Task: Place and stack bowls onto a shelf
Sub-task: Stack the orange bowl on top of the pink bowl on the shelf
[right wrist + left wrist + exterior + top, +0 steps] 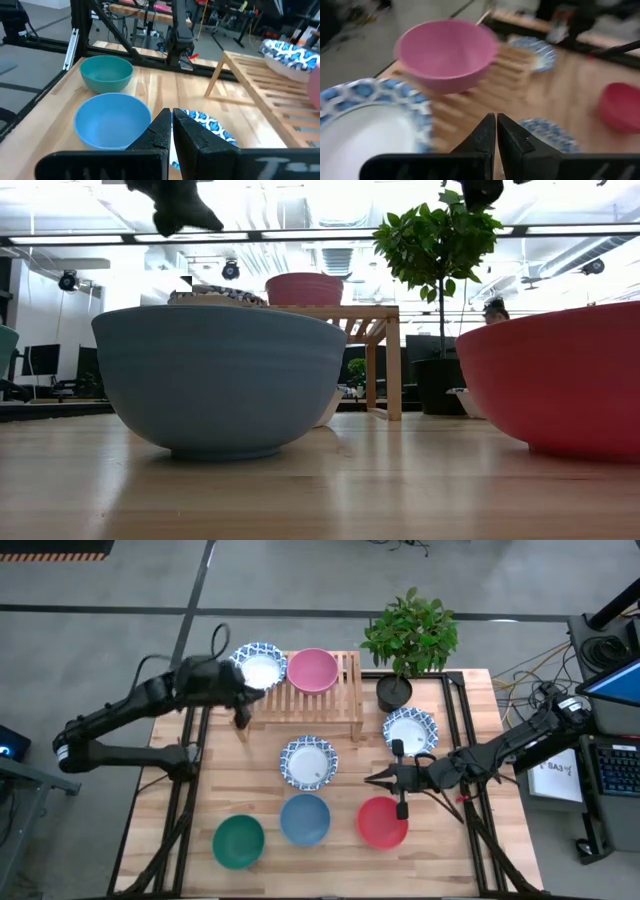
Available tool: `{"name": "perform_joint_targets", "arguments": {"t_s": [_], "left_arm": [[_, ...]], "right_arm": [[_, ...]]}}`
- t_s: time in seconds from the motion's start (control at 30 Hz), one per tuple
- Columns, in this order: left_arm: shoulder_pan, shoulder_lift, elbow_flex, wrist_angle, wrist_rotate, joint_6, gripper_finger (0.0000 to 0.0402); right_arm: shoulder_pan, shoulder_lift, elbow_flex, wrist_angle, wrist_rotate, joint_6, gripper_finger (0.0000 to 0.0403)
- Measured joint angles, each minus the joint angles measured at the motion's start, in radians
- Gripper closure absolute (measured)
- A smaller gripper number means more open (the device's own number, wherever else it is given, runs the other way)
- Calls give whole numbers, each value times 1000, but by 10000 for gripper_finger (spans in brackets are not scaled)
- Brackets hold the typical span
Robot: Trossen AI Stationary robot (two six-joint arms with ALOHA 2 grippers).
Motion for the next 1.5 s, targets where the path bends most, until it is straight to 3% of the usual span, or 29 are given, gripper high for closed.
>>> {"name": "perform_joint_targets", "arguments": {"t_s": [0.13, 0.3, 0.5, 0.7, 0.8, 1.0, 1.5], "left_arm": [[-113, -125, -116, 102, 2, -43, 402], [-230, -257, -262, 290, 2, -26, 402], [-259, -351, -400, 426, 0, 19, 402], [-259, -370, -444, 456, -2, 29, 402], [-259, -369, -439, 451, -2, 29, 402], [-259, -371, -428, 446, -2, 29, 402], [-259, -311, -430, 358, 1, -52, 402]], "right_arm": [[0, 20, 0, 29, 18, 96, 394], [-2, 30, 0, 14, 130, 306, 394], [-36, 30, 0, -95, 129, 639, 394], [-114, 38, 78, -638, 122, 1139, 394], [-152, 56, 127, -875, 88, 1286, 394], [-208, 93, 196, -1012, 42, 1297, 394], [-225, 214, 341, -952, 36, 1006, 394]]}}
